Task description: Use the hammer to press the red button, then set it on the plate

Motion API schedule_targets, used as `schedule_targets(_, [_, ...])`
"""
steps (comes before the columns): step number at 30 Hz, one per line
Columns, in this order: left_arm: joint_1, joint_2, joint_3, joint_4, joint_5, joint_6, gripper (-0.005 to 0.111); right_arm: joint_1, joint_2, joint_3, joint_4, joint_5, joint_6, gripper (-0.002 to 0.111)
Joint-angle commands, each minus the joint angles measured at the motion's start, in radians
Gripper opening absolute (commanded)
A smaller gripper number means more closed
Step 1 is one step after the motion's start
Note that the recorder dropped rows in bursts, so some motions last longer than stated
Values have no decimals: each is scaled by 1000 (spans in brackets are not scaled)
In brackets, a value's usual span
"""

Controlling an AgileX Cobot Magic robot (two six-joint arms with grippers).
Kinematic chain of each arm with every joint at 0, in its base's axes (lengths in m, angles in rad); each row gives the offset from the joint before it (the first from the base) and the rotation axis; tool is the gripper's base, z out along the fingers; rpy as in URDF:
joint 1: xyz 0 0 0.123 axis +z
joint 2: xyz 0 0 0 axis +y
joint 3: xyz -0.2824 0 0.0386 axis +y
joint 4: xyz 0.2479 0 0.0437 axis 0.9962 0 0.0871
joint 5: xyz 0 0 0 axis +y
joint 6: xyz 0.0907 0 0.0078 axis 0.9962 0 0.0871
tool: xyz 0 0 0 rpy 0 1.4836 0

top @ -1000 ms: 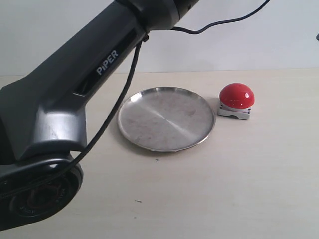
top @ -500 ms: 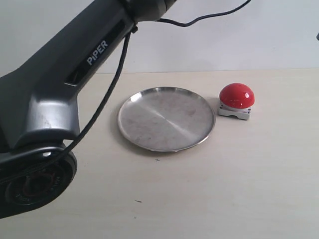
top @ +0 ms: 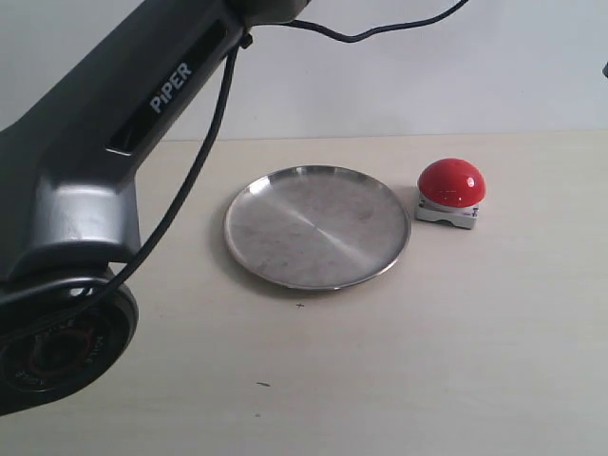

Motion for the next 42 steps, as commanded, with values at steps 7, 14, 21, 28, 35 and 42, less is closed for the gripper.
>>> schedule_targets(7, [-32,-23,-2,832,60,-630,0,-4,-16,-10,7,-58,-8,0])
schedule_targets(14, [-17,-28,-2,830,66,-542,0,-4,-16,-10,7,-58,-8,0])
schedule_targets(21, [-1,-44,-2,839,148,-544,0,-4,-16,-10,6,-58,-8,0])
schedule_targets(28, [31,-117,-2,837,264,-556,0,-4,-16,-10,6,-58,-8,0])
schedule_targets(35, [76,-130,-2,776,307,-630,0,-4,-16,-10,6,-58,-8,0])
schedule_targets(42, [149,-128,-2,614,393,-624,0,-4,-16,-10,6,-58,-8,0])
